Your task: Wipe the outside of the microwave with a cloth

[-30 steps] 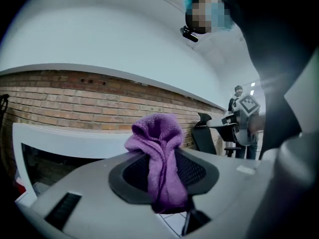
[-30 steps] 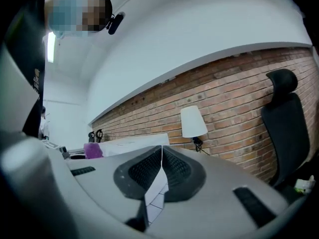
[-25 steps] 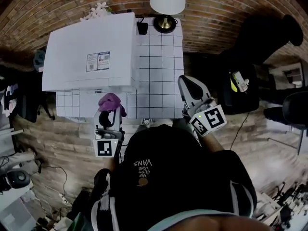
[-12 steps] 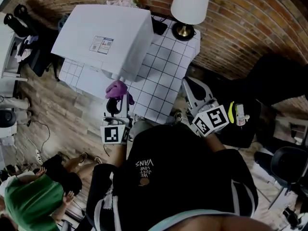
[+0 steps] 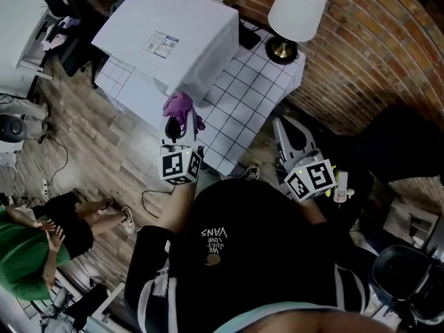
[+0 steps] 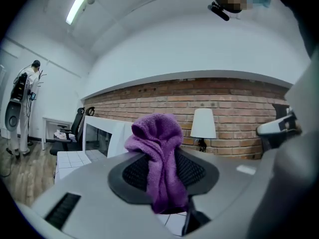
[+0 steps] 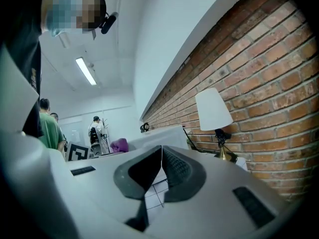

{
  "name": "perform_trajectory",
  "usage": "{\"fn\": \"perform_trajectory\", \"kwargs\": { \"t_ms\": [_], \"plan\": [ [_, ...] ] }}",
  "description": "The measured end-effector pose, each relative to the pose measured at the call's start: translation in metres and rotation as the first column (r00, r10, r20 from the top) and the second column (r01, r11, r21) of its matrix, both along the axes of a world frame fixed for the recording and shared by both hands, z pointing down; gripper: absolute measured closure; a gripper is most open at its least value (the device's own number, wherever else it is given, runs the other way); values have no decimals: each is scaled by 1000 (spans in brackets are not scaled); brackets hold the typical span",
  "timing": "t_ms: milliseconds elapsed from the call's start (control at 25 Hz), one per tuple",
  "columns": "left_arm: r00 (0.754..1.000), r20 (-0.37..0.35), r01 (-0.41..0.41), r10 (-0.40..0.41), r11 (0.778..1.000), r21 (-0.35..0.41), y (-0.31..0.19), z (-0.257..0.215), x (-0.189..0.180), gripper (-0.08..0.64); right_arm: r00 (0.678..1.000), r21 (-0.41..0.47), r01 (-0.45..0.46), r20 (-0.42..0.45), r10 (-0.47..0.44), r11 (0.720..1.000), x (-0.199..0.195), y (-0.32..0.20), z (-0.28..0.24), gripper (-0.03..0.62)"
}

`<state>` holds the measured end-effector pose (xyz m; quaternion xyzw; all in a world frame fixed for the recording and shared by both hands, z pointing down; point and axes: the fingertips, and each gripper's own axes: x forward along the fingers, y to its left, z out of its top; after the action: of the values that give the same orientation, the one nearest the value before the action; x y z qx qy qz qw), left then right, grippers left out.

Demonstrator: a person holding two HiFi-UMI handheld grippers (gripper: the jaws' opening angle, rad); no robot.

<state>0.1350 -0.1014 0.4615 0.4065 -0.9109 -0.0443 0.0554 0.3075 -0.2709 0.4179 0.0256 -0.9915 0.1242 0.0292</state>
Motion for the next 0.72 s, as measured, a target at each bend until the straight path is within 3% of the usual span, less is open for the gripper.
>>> {"fn": "perform_trajectory", "kwargs": {
  "t_ms": [360, 720],
  "plan": [
    [999, -52, -16, 17, 1000, 17, -36, 8, -8, 419, 998, -4, -60, 1, 60, 998, 19, -19, 2, 589],
    [989, -104, -104, 105, 994, 15, -115, 15, -32, 419, 986, -13, -164, -10, 164, 986, 42, -44, 6, 589]
  ]
}}
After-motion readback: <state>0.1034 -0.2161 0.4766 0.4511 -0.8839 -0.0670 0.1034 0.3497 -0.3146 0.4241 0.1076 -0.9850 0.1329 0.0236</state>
